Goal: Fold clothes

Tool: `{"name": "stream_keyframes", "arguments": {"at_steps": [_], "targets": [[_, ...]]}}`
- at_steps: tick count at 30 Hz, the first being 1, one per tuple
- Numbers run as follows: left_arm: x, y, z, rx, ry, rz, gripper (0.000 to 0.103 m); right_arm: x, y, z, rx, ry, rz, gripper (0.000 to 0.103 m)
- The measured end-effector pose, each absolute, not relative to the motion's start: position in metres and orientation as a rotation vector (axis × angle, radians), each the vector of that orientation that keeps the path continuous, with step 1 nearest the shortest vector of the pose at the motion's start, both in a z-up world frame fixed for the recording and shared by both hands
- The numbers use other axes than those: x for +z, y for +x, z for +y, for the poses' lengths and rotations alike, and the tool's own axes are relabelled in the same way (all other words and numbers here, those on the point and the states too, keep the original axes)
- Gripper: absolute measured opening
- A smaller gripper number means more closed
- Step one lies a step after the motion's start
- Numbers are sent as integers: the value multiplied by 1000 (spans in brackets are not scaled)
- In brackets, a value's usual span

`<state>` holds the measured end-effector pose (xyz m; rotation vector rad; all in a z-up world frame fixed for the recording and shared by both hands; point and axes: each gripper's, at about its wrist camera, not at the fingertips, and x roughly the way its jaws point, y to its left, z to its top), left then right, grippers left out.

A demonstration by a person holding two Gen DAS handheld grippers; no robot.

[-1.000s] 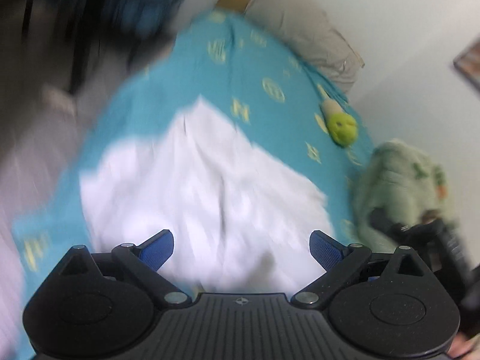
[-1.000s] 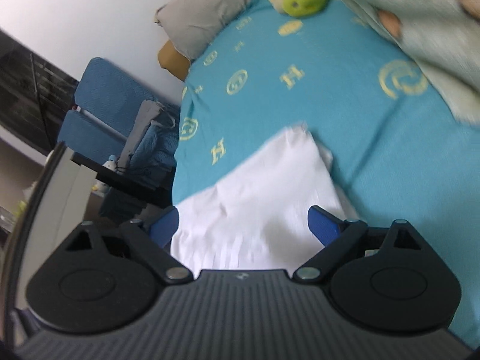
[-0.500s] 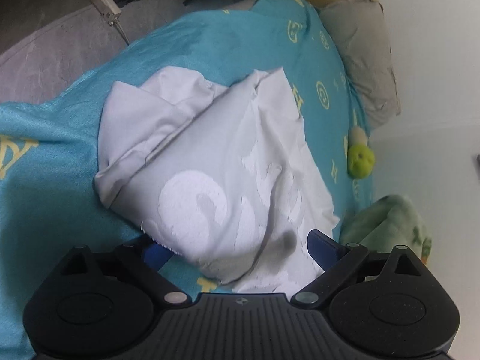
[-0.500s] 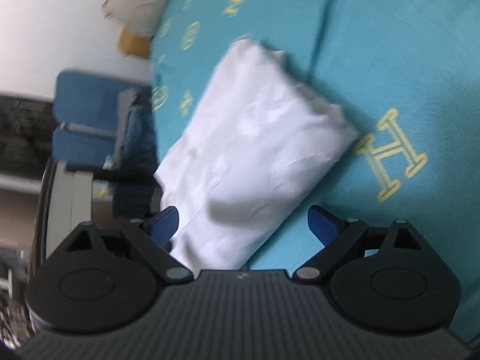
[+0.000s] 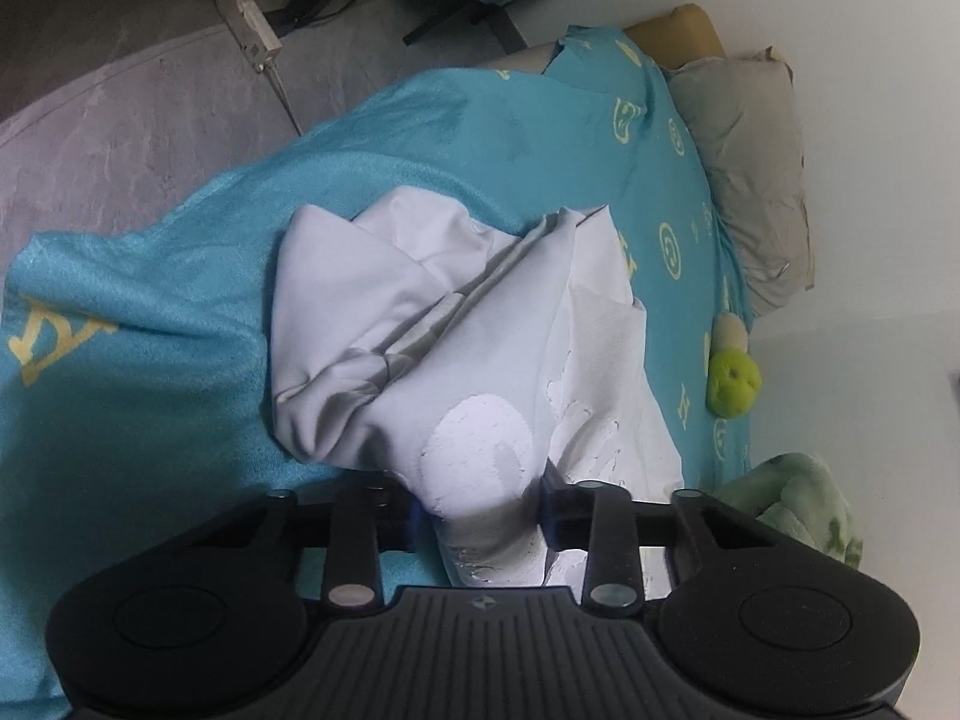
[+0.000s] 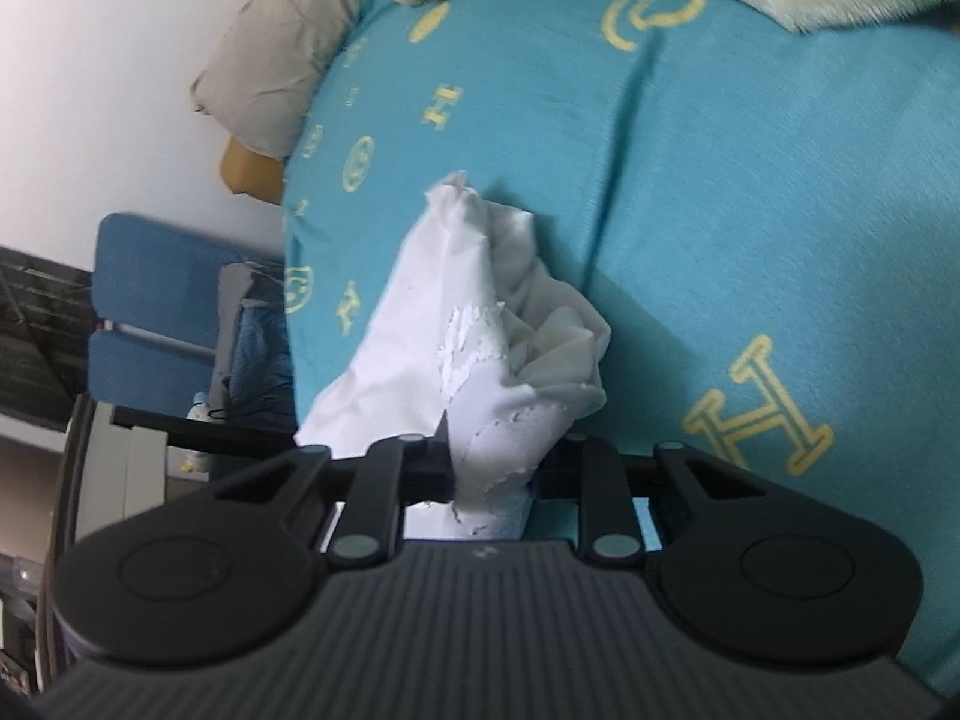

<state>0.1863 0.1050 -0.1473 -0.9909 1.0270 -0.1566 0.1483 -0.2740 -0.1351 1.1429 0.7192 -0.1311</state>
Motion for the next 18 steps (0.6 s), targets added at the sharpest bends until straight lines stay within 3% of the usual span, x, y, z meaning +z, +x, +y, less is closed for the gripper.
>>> {"name": "stream_keyframes", "arguments": {"at_steps": [6, 18], "targets": [[-97, 175, 95, -196, -855, 917, 23, -104, 132, -273, -88, 1136, 689, 20], [3, 61, 110, -276, -960, 841, 22, -18, 26, -273, -4, 1166, 580, 20]]}}
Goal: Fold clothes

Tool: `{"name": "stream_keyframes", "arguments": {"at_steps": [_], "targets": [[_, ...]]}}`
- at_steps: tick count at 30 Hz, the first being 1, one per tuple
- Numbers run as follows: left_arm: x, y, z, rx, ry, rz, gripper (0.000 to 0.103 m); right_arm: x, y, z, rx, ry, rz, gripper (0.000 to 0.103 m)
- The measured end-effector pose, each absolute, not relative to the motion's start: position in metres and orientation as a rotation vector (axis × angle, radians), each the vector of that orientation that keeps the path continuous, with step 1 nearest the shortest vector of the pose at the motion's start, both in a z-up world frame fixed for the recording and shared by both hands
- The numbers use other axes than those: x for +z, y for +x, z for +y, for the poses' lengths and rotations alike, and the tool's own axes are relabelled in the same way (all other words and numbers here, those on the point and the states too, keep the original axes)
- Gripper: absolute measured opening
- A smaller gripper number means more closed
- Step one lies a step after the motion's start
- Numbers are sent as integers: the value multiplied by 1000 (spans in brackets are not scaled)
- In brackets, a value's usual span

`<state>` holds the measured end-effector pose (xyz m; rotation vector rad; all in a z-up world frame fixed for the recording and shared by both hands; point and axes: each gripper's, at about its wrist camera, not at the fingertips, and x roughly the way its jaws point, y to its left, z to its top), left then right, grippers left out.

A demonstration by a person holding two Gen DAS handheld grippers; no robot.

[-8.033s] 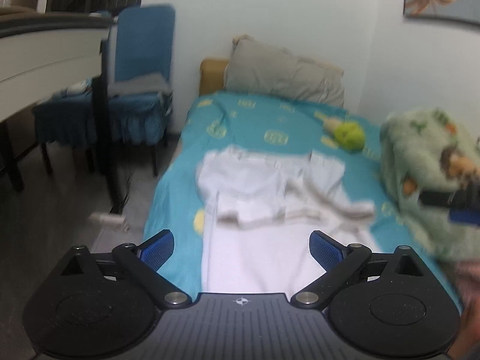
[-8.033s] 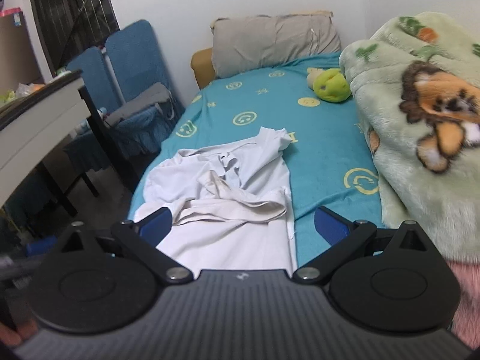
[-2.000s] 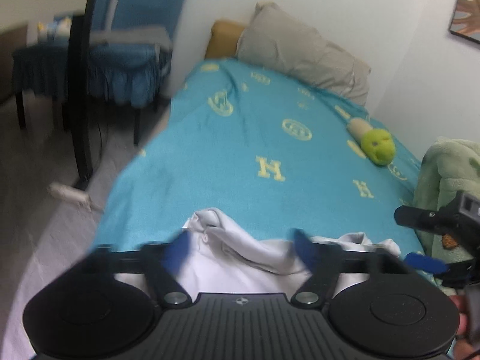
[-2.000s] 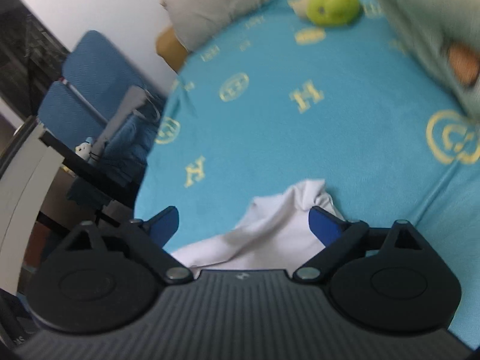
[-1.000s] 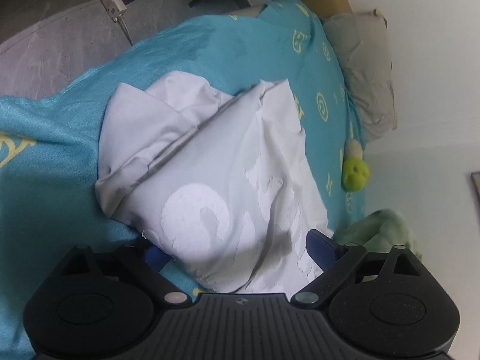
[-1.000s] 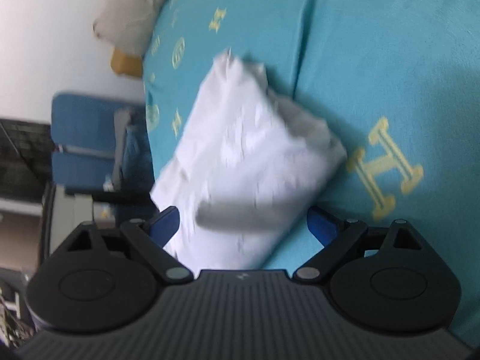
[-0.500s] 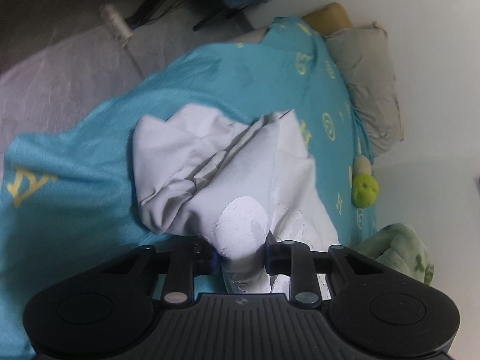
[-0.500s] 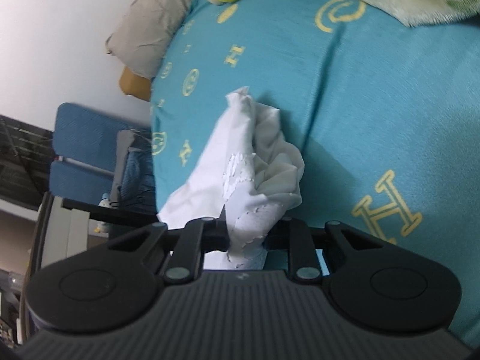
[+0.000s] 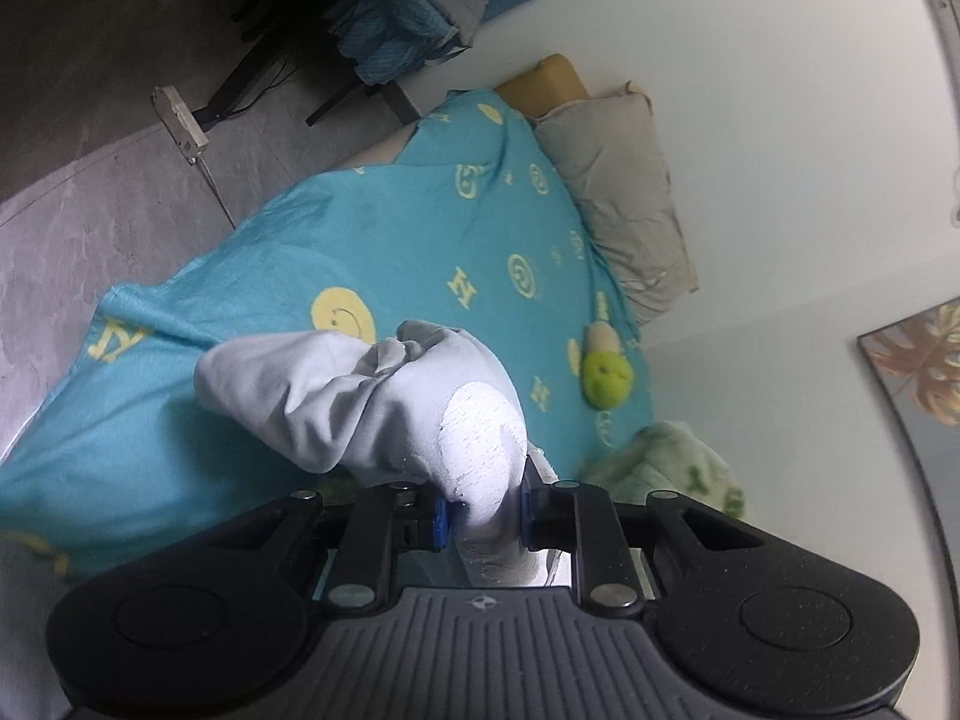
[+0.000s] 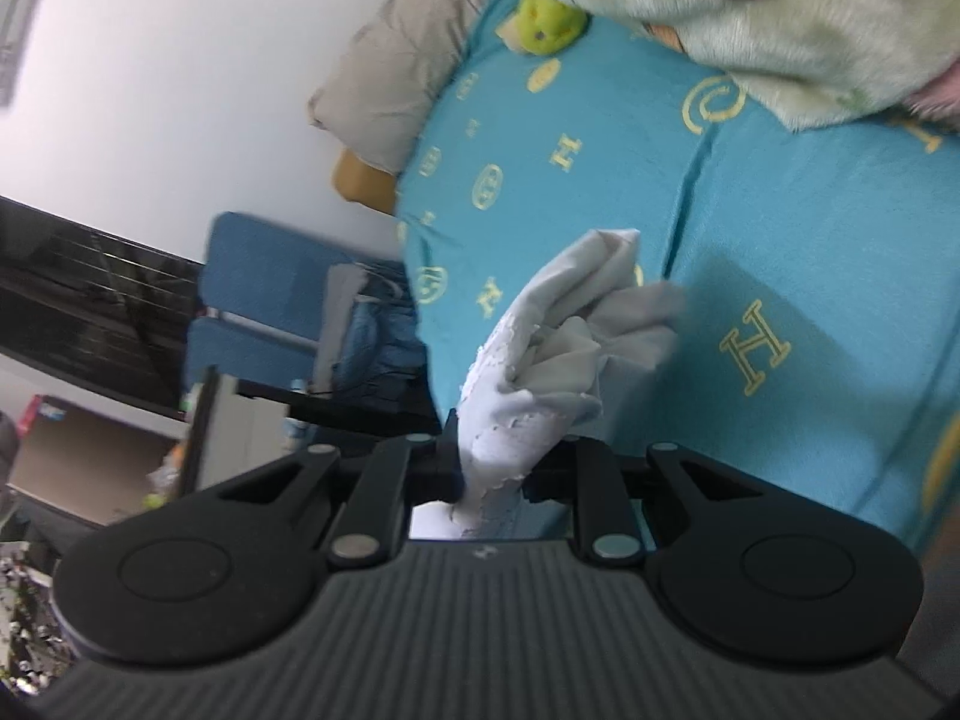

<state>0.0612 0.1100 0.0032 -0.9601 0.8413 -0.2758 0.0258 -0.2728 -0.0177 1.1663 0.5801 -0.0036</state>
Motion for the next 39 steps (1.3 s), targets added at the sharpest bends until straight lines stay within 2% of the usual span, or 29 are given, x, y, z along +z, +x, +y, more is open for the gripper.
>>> {"name": "stream_keyframes", "arguments": {"at_steps": [4, 10, 25, 28, 31, 35, 39], "targets": [[41, 36, 94, -307, -932, 836, 22, 5, -9, -284, 6, 1204, 523, 20], [97, 48, 23, -397, -851, 843, 22, 39, -23, -344, 2, 1239, 451, 20], [207, 201, -318, -798, -852, 831, 22, 196, 26, -611, -222, 1005, 62, 20], [199, 225, -371, -862, -855, 840, 22, 197, 34, -647, -266, 955, -3, 20], [166, 244, -407, -907, -793, 836, 23, 168, 34, -669, -303, 945, -25, 20], [102, 248, -418, -926, -713, 874, 23, 108, 33, -674, -345, 933, 70, 20], [41, 235, -397, -937, -624, 929, 23, 53, 20, -652, -346, 937, 179, 20]]}}
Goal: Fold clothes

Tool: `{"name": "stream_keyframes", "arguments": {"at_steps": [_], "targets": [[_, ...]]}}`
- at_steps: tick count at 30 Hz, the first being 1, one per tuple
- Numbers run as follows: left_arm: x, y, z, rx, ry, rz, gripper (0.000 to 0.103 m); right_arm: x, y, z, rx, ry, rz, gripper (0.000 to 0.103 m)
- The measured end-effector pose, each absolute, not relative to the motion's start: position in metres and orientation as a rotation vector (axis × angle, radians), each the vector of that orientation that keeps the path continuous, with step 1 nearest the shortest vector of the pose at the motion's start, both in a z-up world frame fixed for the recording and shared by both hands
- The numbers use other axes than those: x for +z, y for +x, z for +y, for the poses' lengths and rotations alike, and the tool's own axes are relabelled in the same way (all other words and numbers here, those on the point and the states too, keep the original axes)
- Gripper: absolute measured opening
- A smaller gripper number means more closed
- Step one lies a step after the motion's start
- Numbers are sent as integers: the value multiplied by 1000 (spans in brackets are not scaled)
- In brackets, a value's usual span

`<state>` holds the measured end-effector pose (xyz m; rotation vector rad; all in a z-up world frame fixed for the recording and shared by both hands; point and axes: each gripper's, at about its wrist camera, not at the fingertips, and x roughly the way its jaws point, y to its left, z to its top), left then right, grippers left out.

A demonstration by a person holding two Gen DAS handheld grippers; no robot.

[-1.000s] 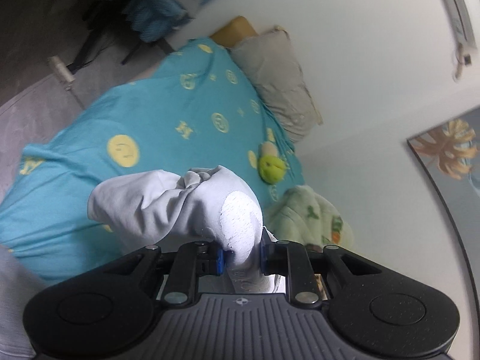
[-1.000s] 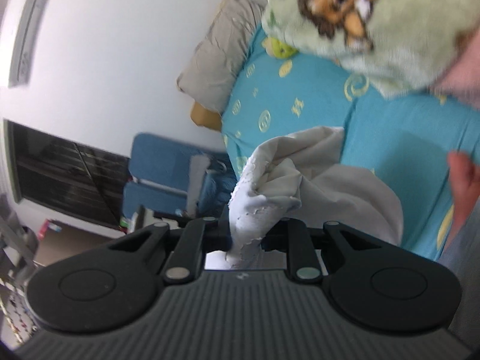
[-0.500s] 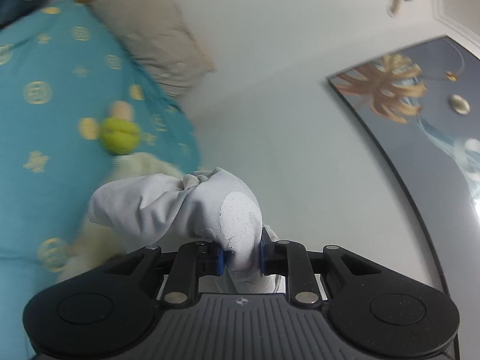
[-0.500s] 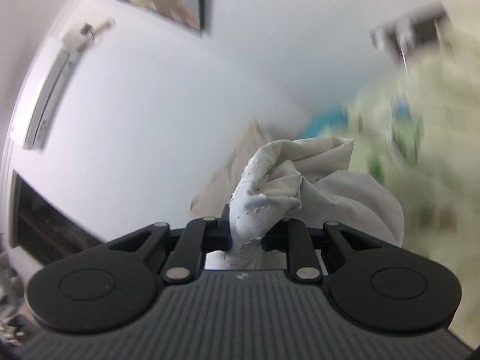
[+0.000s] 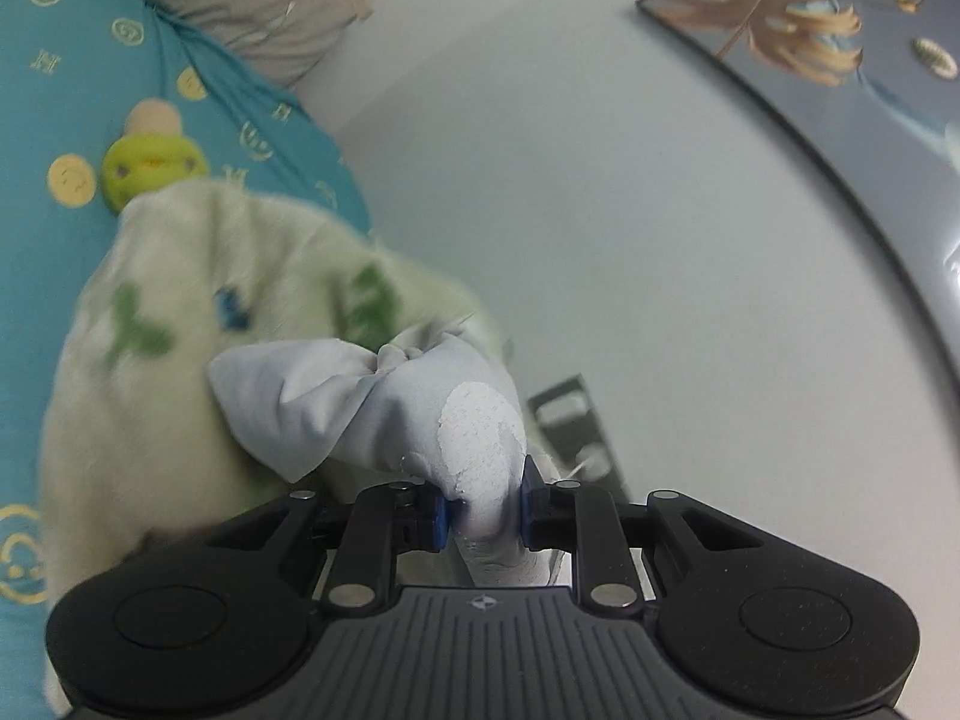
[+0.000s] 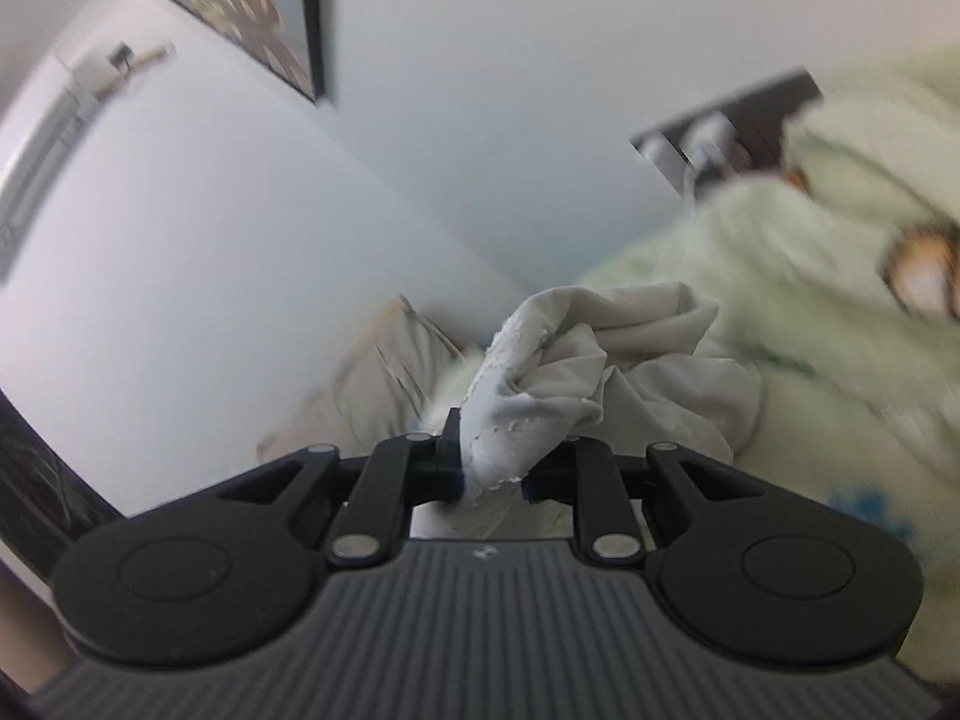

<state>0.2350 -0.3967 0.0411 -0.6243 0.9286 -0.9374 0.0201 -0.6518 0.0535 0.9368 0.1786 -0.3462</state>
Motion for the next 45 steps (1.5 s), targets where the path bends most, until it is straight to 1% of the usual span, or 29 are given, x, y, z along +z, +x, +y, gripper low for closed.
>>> {"name": "stream_keyframes", "arguments": {"at_steps": [4, 7, 9, 10, 11, 12, 13, 14, 15, 17, 18, 19, 21, 22, 30, 37, 45], "targets": [[2, 215, -369, -948, -543, 957, 25, 18, -5, -621, -339, 965, 230, 20], [-16, 201, -353, -941, -467, 951, 29, -1, -17, -605, -358, 983, 272, 20], [-20, 195, -349, -924, -417, 932, 38, -15, -22, -599, -371, 1001, 303, 21], [-21, 192, -348, -915, -393, 923, 41, -21, -22, -597, -379, 1000, 326, 20], [-21, 189, -348, -905, -369, 914, 47, -24, -22, -595, -385, 994, 342, 20], [-22, 186, -348, -895, -346, 905, 55, -25, -23, -593, -387, 987, 343, 21], [-22, 183, -348, -886, -323, 895, 61, -24, -24, -592, -390, 990, 343, 23], [-19, 181, -348, -877, -301, 883, 74, -22, -24, -593, -394, 1002, 350, 24], [-15, 178, -348, -865, -282, 869, 84, -19, -25, -594, -402, 1018, 361, 25], [-1, 169, -344, -856, -250, 835, 88, -13, -30, -594, -410, 1040, 379, 33], [7, 162, -341, -855, -233, 819, 93, -9, -34, -592, -406, 1042, 379, 49], [17, 156, -337, -856, -211, 807, 96, -5, -39, -590, -402, 1043, 378, 70], [37, 142, -329, -862, -164, 768, 103, 9, -50, -581, -397, 1006, 366, 90], [51, 129, -321, -863, -144, 738, 103, 18, -56, -576, -408, 978, 363, 92], [130, 30, -247, -791, -38, 509, 103, 95, -105, -518, -407, 762, 288, 93], [162, -43, -173, -744, 2, 392, 103, 122, -133, -460, -385, 626, 264, 93], [181, -66, -136, -699, 23, 341, 103, 134, -127, -422, -395, 485, 288, 93]]}}
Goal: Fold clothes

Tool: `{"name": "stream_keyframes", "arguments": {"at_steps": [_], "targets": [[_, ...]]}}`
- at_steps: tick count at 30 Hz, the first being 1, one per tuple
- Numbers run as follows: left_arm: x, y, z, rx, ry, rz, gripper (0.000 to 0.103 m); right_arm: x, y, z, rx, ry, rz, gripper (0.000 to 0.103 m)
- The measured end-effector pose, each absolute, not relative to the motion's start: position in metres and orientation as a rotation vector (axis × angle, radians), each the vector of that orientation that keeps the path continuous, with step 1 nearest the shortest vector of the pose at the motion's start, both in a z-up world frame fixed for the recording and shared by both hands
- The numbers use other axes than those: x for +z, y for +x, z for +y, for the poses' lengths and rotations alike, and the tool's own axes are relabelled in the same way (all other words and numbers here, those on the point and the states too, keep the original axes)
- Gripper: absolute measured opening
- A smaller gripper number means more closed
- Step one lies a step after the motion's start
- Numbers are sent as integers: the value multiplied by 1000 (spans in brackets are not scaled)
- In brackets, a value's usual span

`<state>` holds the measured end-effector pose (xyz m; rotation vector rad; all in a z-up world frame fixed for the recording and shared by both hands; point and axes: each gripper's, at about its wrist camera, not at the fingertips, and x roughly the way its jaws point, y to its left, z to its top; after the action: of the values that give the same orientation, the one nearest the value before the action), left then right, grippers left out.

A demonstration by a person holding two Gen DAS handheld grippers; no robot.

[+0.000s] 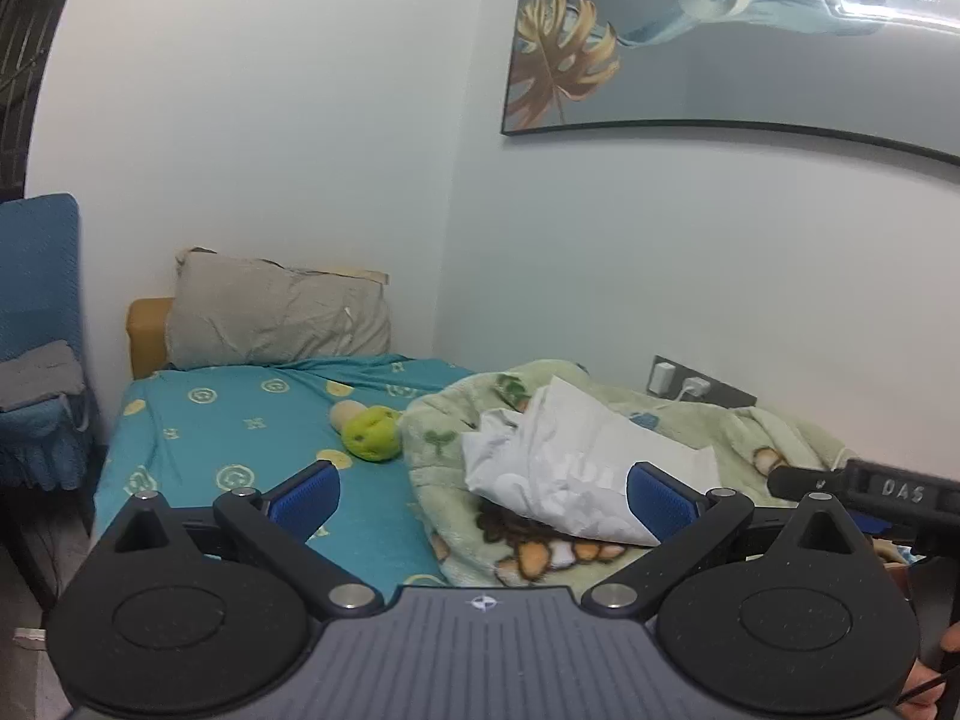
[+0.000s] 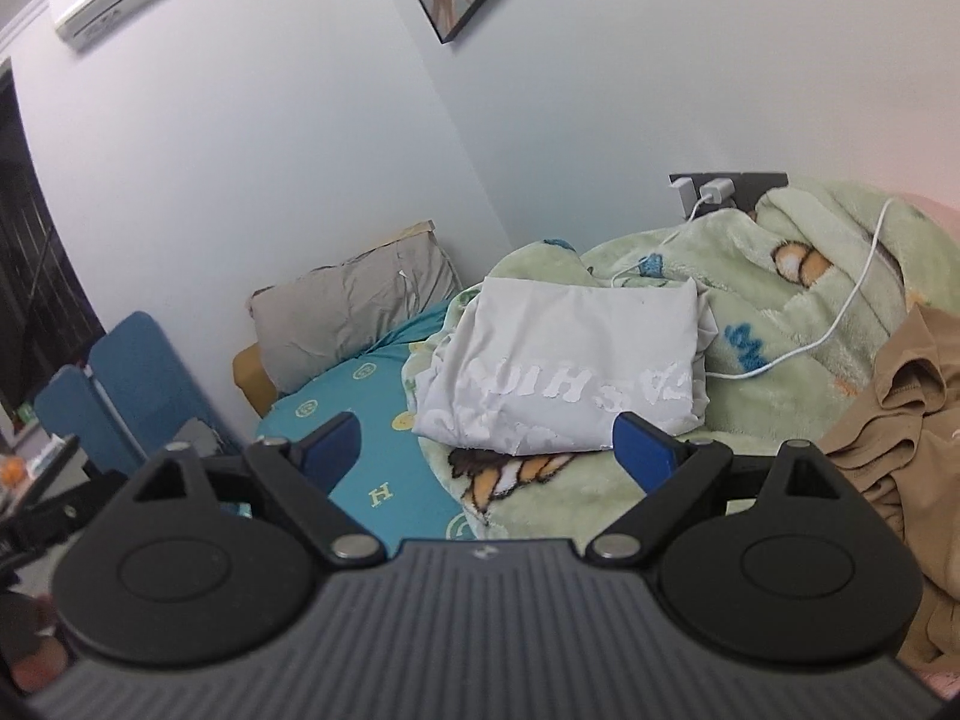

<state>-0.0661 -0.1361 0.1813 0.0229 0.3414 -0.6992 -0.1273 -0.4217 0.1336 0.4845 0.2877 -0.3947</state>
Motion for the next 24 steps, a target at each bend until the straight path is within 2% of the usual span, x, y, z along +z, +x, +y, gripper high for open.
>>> {"name": "stream_keyframes", "arguments": {"at_steps": [8, 14, 24], "targets": [[186, -78, -82, -551, 1, 395, 103, 94, -39, -377, -363, 367, 422, 92], [191, -113, -42, -432, 46, 365, 103, 56, 32, -314, -270, 322, 498, 92], [152, -149, -25, -355, 45, 396, 103, 11, 70, -229, -152, 240, 530, 93]]}}
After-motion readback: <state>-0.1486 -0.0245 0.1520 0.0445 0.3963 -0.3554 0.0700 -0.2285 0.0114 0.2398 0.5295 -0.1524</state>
